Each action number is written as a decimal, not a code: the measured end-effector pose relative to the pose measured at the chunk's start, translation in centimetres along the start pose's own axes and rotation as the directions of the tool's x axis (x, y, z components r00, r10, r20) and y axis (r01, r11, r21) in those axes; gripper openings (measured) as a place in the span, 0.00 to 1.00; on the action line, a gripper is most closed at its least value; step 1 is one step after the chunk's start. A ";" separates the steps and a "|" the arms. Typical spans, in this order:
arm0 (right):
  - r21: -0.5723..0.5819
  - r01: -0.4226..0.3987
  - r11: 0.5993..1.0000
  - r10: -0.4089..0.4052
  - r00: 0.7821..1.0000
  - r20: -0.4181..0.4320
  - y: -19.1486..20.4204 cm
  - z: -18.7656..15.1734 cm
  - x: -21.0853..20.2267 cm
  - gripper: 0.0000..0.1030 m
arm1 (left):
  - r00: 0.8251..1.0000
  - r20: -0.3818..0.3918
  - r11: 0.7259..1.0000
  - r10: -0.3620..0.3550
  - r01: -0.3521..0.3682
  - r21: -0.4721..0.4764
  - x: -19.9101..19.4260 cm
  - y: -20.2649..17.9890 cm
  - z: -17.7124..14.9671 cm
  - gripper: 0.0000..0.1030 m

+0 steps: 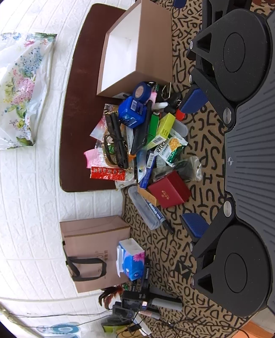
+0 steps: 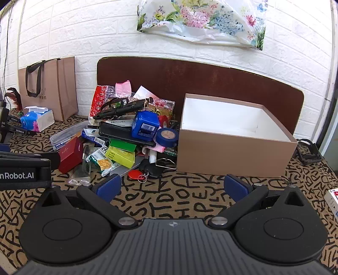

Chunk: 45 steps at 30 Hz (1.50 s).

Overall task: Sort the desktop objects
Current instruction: 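Move both tools toward the cluttered pile of items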

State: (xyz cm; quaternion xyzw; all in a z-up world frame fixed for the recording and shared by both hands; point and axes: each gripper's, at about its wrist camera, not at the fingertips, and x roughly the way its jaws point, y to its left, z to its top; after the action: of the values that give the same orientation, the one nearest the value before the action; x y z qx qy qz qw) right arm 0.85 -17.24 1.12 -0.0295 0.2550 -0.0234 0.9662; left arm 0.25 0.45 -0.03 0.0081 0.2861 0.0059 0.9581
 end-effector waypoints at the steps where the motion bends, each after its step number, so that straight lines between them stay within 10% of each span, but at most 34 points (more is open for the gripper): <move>1: -0.001 0.000 1.000 0.000 1.000 -0.002 0.1 0.0 0.1 1.00 | 1.000 0.001 1.000 0.000 0.000 0.000 0.0 0.0 0.0 1.00; 45: -0.029 -0.027 0.999 0.025 0.996 -0.080 1.7 0.8 4.8 1.00 | 0.998 -0.057 0.999 -0.033 0.031 -0.040 5.4 2.2 -0.1 1.00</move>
State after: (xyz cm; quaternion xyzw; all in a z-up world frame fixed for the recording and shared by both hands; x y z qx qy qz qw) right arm 5.45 -15.81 -0.63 -0.0399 0.2941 -0.0080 0.9549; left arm 4.71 2.70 -3.05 -0.0154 0.3137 -0.0037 0.9494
